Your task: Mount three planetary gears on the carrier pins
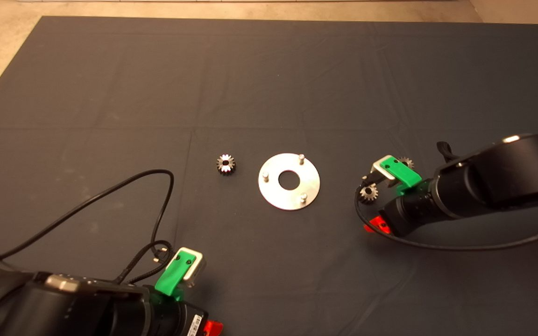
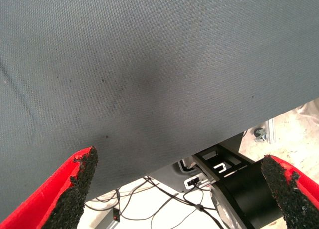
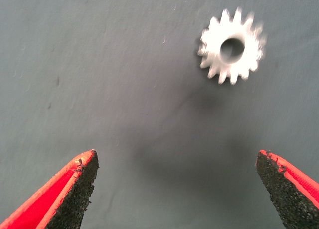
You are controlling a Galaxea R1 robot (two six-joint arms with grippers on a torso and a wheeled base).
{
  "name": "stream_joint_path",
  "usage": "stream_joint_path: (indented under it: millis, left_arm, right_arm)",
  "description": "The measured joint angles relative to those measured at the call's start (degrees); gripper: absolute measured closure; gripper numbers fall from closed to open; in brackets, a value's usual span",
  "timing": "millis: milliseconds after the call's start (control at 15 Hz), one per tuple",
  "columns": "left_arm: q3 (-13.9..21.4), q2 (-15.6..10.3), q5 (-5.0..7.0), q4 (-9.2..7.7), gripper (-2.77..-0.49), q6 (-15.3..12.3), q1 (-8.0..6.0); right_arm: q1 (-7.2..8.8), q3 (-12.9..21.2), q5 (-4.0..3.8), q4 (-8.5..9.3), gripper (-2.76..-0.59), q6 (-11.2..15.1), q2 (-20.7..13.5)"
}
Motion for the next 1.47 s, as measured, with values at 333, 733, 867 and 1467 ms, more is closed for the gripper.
stream_joint_path:
  millis: [333, 733, 867, 1467]
  left_arm:
    - [0.0, 0.3, 0.00, 0.00, -2.36, 0.0, 0.00]
    - [0.0, 0.6, 0.02, 0.04, -2.36, 0.0, 0.00]
    - [0.0, 0.7, 0.02, 0.11, -2.36, 0.0, 0.00]
    - [0.0, 0.8, 0.02, 0.31, -2.36, 0.0, 0.00]
  right_arm:
    - [0.11, -7.5, -0.02, 0.25, -2.36, -3.3, 2.6]
    - [0.09, -10.5, -0.02, 0.30, -2.36, -5.1, 3.2]
    - [0.06, -10.8, 0.00, 0.45, -2.36, -5.3, 3.4]
    - [-1.90, -12.5, -0.02, 0.55, -2.36, -5.6, 3.4]
